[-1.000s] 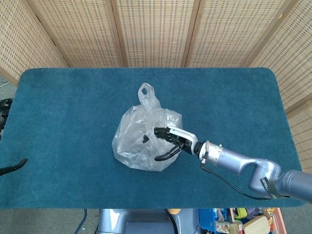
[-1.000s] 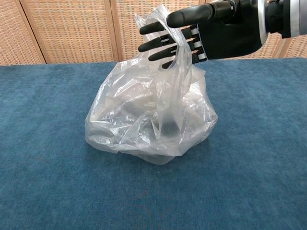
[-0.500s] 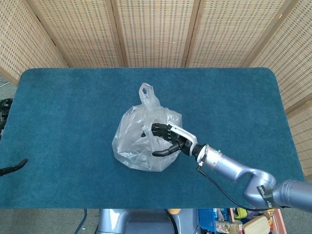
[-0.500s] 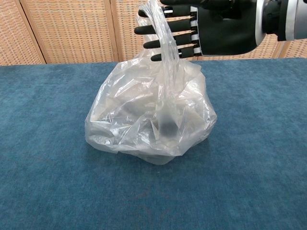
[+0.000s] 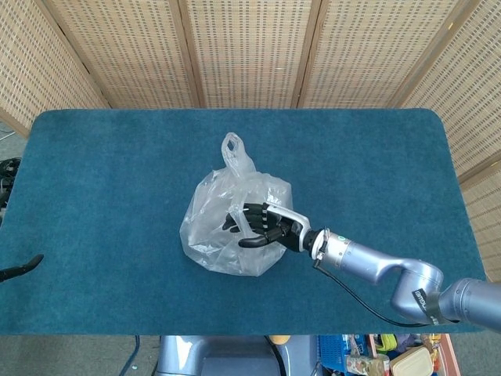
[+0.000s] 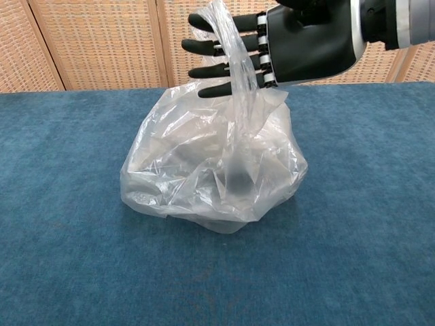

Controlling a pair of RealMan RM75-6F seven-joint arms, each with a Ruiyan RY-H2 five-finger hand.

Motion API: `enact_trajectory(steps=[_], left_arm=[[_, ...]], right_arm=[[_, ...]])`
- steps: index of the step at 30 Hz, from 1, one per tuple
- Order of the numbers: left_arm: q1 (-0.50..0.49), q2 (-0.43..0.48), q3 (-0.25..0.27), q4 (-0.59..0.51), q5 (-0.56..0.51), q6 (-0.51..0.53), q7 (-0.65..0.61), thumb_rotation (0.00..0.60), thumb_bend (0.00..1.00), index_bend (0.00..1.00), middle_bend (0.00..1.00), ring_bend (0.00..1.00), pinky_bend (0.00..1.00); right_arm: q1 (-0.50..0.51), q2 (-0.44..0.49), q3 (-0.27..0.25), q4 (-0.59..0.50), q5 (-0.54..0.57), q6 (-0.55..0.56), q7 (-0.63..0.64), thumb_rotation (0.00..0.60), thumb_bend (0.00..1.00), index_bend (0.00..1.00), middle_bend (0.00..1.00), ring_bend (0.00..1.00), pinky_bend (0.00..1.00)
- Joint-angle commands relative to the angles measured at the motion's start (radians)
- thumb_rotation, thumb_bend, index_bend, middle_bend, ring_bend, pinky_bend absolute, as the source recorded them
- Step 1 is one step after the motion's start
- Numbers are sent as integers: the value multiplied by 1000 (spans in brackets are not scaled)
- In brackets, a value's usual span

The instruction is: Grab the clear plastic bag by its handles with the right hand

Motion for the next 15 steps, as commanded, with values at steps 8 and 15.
enact_trajectory(steps=[8,15], left_arm=[[0,1,-1,-2,-3,1,0,600,56,0,0,0,0],[-4,-1,-3,0,-9,-3,2,600,56,0,0,0,0]], right_arm=[[69,24,-33,10,-64,-36,81,600,0,393,394,216,182],[108,29,-69,47,-114,11,210,600,0,386,462,337,388]])
